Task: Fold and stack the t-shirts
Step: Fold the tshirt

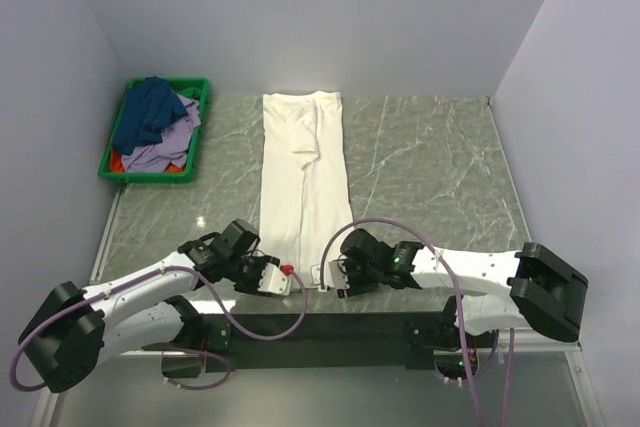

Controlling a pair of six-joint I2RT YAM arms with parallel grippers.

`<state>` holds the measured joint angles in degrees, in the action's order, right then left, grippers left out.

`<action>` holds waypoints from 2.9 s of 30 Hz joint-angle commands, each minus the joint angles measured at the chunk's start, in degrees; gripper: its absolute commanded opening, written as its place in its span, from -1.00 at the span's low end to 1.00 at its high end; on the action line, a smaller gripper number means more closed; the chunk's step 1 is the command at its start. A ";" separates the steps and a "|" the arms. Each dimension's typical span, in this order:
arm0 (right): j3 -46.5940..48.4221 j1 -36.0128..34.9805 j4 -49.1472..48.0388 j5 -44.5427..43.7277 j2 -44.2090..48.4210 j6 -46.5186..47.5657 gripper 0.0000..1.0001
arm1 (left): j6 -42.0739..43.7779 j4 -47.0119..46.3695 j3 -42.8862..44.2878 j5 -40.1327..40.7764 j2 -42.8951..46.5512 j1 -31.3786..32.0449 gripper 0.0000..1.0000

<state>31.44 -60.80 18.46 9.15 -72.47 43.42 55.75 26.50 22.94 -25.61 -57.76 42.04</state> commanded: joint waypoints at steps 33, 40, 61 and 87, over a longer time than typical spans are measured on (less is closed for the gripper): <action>6.35 5.41 6.68 -2.47 3.56 1.75 -1.00 | -8.73 3.66 11.16 -2.88 2.31 -2.84 -0.99; 13.90 13.68 6.24 -1.59 -2.41 10.18 -1.00 | -3.55 -7.59 13.71 1.42 -2.71 -8.64 -0.99; 43.34 30.21 10.28 4.74 -27.81 25.92 -1.00 | 8.32 -20.61 32.42 -4.63 -32.84 -23.05 -0.95; 58.65 35.13 0.01 1.23 -39.16 21.45 -0.08 | 5.87 -17.19 47.29 -2.34 -45.44 -28.77 -0.32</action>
<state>87.44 -26.83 24.23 12.14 -114.65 68.07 63.66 7.92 68.73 -27.99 -106.63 14.37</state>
